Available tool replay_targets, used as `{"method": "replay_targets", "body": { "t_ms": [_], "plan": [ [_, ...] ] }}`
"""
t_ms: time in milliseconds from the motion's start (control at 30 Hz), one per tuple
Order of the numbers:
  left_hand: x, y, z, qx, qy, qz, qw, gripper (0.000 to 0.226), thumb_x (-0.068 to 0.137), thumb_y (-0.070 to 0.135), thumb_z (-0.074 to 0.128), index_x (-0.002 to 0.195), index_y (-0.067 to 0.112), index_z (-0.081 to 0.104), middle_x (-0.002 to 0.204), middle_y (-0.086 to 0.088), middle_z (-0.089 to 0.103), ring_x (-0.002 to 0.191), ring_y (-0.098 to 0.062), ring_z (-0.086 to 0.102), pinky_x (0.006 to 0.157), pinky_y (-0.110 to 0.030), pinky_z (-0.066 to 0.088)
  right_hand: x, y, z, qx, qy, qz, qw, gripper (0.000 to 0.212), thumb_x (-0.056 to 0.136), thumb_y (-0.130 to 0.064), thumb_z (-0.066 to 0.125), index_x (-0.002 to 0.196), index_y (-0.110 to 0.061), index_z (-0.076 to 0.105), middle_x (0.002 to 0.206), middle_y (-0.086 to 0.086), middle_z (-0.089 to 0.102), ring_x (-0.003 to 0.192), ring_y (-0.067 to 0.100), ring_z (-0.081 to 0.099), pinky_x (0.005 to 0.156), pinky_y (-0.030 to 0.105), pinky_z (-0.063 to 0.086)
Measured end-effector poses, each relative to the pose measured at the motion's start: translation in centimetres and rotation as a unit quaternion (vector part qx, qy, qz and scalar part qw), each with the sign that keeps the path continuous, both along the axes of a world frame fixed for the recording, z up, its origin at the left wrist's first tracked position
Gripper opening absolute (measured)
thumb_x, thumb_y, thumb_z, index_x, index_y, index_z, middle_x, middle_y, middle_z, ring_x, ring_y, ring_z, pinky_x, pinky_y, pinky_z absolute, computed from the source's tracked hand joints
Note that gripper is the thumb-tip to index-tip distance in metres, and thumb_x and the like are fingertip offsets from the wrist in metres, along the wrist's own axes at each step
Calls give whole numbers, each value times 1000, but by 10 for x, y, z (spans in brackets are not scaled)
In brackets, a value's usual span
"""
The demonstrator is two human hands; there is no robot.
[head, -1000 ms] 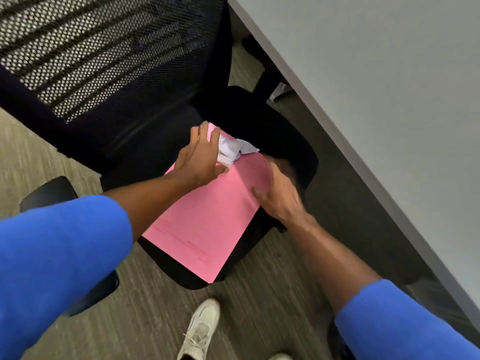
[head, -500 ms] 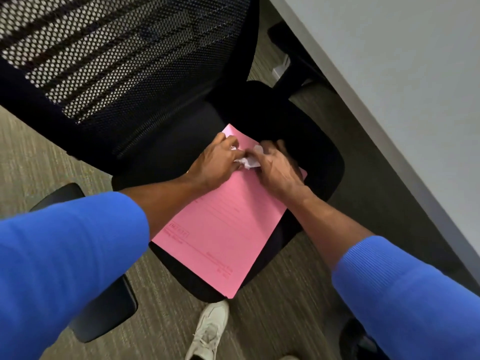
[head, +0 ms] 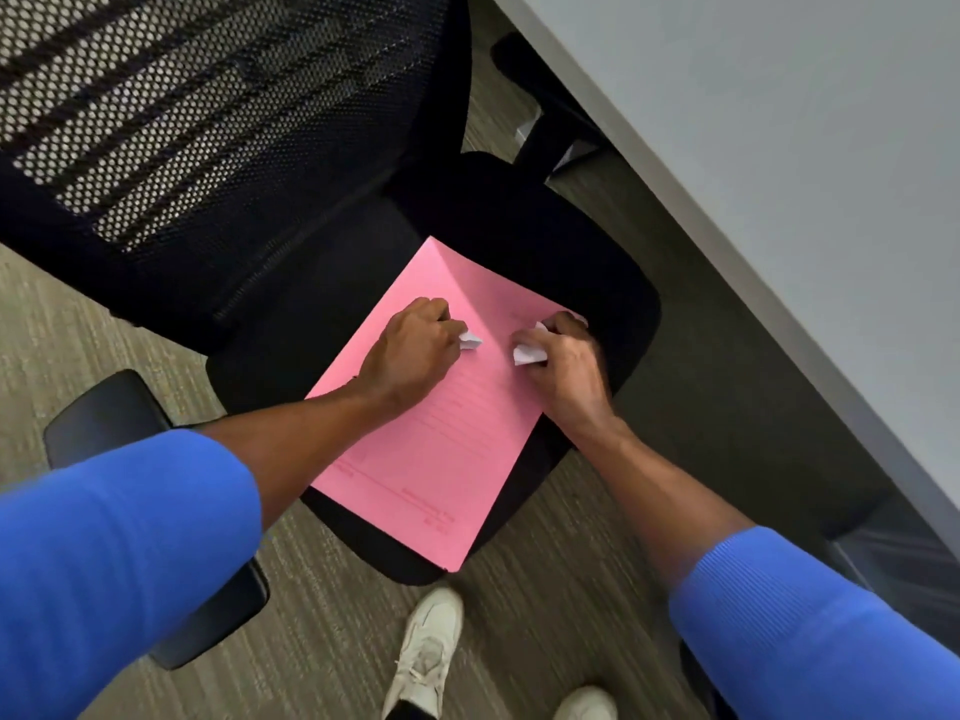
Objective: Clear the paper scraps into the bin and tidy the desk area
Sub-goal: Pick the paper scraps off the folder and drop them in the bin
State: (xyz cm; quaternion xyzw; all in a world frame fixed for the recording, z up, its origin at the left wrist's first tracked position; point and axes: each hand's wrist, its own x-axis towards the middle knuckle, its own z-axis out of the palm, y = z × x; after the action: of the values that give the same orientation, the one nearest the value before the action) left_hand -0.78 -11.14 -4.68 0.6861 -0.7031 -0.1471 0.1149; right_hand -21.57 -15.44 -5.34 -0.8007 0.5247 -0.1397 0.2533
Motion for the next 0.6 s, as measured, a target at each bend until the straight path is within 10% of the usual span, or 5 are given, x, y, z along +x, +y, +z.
{"method": "replay_targets", "body": {
  "t_ms": [133,367,600],
  "plan": [
    [-26,19,1,-7,33,-12,999,27,101,6,64,123,-1,79,99,-19,71,97,-36,65,80,-44,54,-35,32,-2,94,-80,-100,987,33,91,0,63,106,-23,81,110,-3,64,104,10,57,78,15,43],
    [-108,53,3,-18,133,-28,991,20,97,18,71,113,17,84,83,-5,65,75,-19,59,67,-29,37,-127,103,-20,60,-119,-237,962,30,85,-3,78,111,-17,82,106,6,72,97,23,72,91,45,60],
    [-219,86,-3,6,135,-61,989,16,91,18,75,81,6,79,77,-10,62,71,-30,66,63,-35,40,-225,175,-40,97,-117,-315,937,32,78,3,83,105,-15,83,104,9,74,100,28,73,93,41,58]
  ]
}}
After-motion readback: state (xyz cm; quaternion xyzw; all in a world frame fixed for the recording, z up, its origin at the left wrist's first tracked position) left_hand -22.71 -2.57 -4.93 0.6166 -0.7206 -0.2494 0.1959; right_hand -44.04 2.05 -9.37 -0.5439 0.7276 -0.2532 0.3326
